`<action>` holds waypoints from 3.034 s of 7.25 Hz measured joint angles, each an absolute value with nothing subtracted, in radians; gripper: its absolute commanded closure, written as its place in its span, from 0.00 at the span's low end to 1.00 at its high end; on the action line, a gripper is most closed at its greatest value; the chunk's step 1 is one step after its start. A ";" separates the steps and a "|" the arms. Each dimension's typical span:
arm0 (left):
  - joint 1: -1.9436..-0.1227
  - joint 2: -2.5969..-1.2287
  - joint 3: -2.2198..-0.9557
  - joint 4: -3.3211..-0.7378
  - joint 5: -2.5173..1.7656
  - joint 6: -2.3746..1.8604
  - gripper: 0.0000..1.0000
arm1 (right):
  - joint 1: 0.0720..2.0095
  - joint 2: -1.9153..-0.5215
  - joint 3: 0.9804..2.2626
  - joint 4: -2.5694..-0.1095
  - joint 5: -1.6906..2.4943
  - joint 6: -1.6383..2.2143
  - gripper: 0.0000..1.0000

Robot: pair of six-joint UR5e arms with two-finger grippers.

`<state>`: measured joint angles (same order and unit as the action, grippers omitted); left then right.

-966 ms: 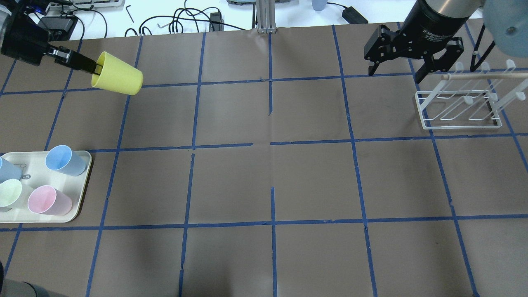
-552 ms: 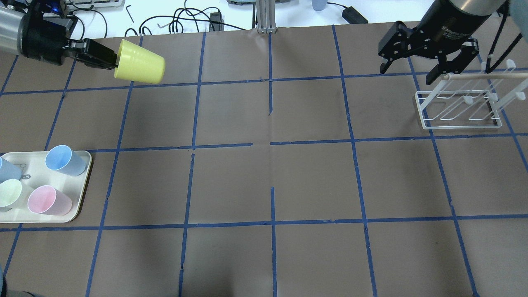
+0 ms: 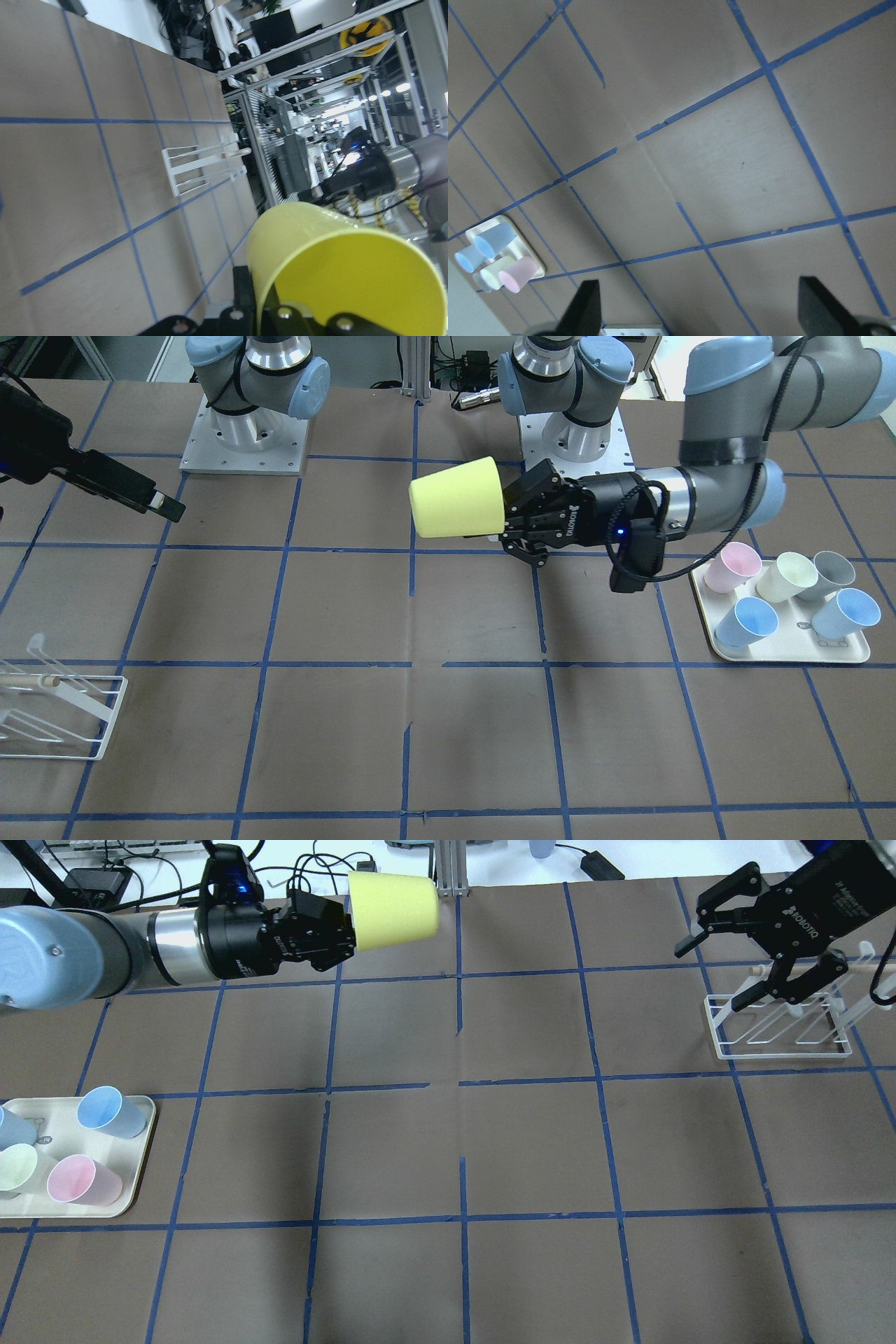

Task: Transfer IKEA cup to right arm and place on rack

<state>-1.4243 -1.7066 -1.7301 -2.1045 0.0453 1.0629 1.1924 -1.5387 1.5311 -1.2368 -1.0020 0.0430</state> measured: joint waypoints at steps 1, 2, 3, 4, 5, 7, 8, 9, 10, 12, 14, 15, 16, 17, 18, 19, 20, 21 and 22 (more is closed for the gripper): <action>-1.491 -1.702 -1.753 -2.099 -0.036 1.063 1.00 | 1.179 -1.540 1.534 -1.179 -0.932 0.044 0.00; -1.553 -1.706 -1.770 -2.079 -0.117 1.064 1.00 | 1.174 -1.544 1.535 -1.122 -0.866 0.050 0.00; -1.592 -1.717 -1.783 -2.050 -0.182 1.064 1.00 | 1.174 -1.549 1.537 -1.060 -0.784 0.050 0.00; -1.610 -1.725 -1.799 -2.024 -0.233 1.065 1.00 | 1.174 -1.552 1.538 -1.007 -0.704 0.045 0.00; -1.619 -1.728 -1.815 -1.996 -0.268 1.066 1.00 | 1.175 -1.551 1.540 -0.981 -0.647 0.039 0.00; -1.640 -1.728 -1.829 -1.960 -0.317 1.065 1.00 | 1.177 -1.555 1.540 -0.968 -0.544 0.001 0.00; -1.652 -1.721 -1.827 -1.956 -0.329 1.065 1.00 | 1.183 -1.563 1.539 -0.969 -0.488 -0.014 0.00; -1.661 -1.716 -1.826 -1.954 -0.338 1.065 1.00 | 1.201 -1.569 1.539 -0.973 -0.442 -0.025 0.00; -1.670 -1.715 -1.825 -1.953 -0.350 1.065 1.00 | 1.224 -1.571 1.539 -0.982 -0.400 -0.032 0.00; -1.690 -1.713 -1.823 -1.953 -0.370 1.065 1.00 | 1.268 -1.575 1.537 -1.001 -0.339 -0.037 0.00; -1.697 -1.709 -1.823 -1.953 -0.372 1.065 1.00 | 1.288 -1.587 1.538 -1.008 -0.323 -0.038 0.00; -1.697 -1.708 -1.823 -1.953 -0.373 1.065 1.00 | 1.292 -1.592 1.539 -1.009 -0.323 -0.038 0.00; -1.698 -1.706 -1.823 -1.953 -0.373 1.065 1.00 | 1.300 -1.595 1.540 -1.009 -0.325 -0.038 0.00; -1.698 -1.706 -1.823 -1.953 -0.372 1.065 1.00 | 1.313 -1.595 1.541 -1.009 -0.327 -0.038 0.00; -1.698 -1.707 -1.823 -1.953 -0.371 1.065 1.00 | 1.323 -1.594 1.541 -1.009 -0.330 -0.037 0.00; -1.698 -1.707 -1.824 -1.953 -0.370 1.065 1.00 | 1.326 -1.593 1.541 -1.010 -0.332 -0.037 0.11; -1.698 -1.707 -1.825 -1.953 -0.367 1.065 1.00 | 1.328 -1.591 1.541 -1.010 -0.333 -0.037 0.24; -1.698 -1.708 -1.825 -1.953 -0.364 1.065 1.00 | 1.328 -1.590 1.542 -1.011 -0.334 -0.037 0.33; -1.697 -1.708 -1.825 -1.952 -0.363 1.065 0.99 | 1.328 -1.590 1.543 -1.011 -0.335 -0.037 0.38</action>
